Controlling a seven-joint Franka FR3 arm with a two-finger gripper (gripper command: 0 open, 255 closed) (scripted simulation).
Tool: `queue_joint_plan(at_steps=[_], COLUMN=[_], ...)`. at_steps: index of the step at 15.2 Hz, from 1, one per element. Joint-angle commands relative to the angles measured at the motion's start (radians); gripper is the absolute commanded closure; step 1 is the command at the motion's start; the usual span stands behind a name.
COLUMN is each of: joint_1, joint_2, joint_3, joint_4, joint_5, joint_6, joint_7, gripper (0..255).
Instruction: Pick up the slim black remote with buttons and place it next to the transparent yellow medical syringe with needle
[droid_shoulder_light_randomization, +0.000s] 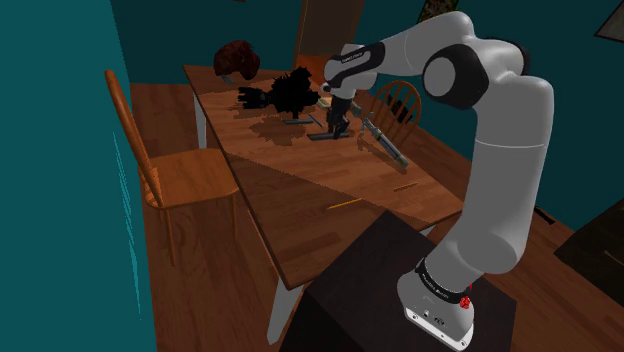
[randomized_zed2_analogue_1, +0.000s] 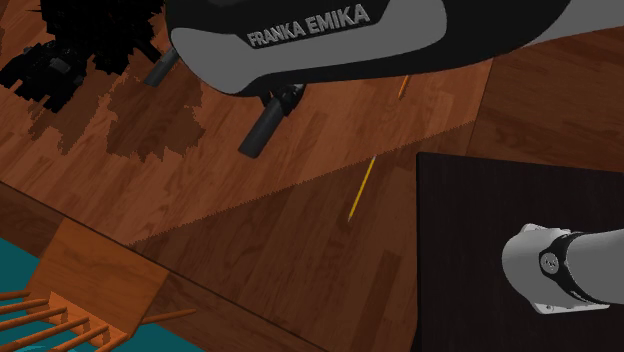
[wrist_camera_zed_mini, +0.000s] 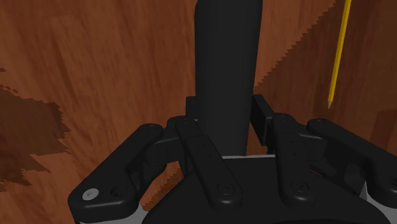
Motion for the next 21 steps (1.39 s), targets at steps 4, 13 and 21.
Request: queue_joint_plan(at_steps=[4,13,21], joint_1=[0.003,-0.114,-0.318], joint_2=[-0.028,0.056,0.256], joint_3=[-0.008,-0.030,-0.032], joint_4=[0.027,0.175,0.489], joint_5=[-0.015,0.015,0.074], joint_6=[-0.053,-0.126,-0.247], joint_7=[0.007,-0.116,-0.268], gripper=[255,255,255])
